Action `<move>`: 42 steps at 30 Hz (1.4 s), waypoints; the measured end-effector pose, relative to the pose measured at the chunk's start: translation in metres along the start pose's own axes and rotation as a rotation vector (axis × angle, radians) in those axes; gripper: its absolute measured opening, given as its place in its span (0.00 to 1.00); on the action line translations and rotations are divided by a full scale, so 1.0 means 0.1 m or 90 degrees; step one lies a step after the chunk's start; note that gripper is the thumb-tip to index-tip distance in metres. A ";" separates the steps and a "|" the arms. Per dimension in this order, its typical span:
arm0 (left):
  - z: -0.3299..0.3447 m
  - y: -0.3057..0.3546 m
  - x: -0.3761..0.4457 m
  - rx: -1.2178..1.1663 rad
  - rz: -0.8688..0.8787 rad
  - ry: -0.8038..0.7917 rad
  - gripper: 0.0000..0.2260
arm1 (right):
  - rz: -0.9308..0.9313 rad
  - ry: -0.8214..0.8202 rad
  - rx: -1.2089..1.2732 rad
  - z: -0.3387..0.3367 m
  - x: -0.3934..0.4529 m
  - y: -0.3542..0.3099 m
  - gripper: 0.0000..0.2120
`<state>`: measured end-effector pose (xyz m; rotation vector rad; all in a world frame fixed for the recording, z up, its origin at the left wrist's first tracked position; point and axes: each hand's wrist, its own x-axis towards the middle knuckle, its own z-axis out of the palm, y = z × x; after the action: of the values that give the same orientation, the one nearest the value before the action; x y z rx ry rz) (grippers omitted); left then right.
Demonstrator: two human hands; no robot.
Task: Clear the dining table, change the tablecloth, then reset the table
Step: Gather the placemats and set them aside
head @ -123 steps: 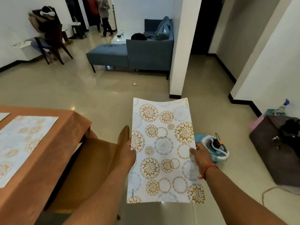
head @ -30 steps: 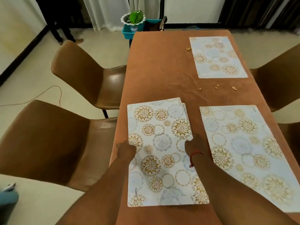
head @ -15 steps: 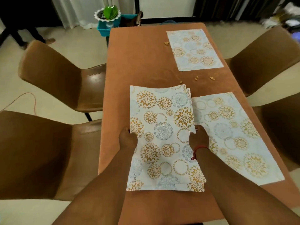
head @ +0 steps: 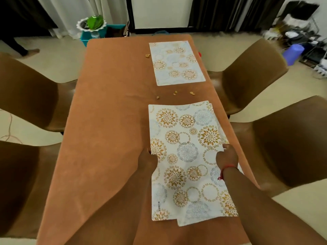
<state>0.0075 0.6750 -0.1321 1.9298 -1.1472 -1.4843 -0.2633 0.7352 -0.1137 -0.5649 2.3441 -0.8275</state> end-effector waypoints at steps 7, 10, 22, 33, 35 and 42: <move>0.80 0.05 -0.13 0.121 -0.073 0.147 0.14 | 0.001 -0.059 -0.060 -0.26 0.59 0.27 0.24; 0.98 0.17 -0.28 0.242 -0.121 0.184 0.15 | -0.040 -0.052 -0.173 -0.31 0.69 0.26 0.22; 1.07 0.17 -0.33 -0.015 -0.087 0.212 0.05 | -0.083 -0.110 -0.058 -0.45 0.77 0.27 0.20; 1.29 0.58 -0.64 0.013 0.111 0.094 0.11 | -0.040 0.038 0.134 -1.08 0.30 0.52 0.17; 1.43 0.66 -0.78 0.003 0.145 0.051 0.13 | -0.022 0.085 0.160 -1.31 0.15 0.64 0.18; 2.08 0.88 -1.36 0.001 0.227 -0.123 0.19 | 0.036 0.244 0.228 -2.21 -0.17 1.22 0.18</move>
<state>-0.2277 0.7656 -0.0555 1.5048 -1.4875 -1.4899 -0.4164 0.9249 -0.0482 -0.1993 2.4416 -1.3919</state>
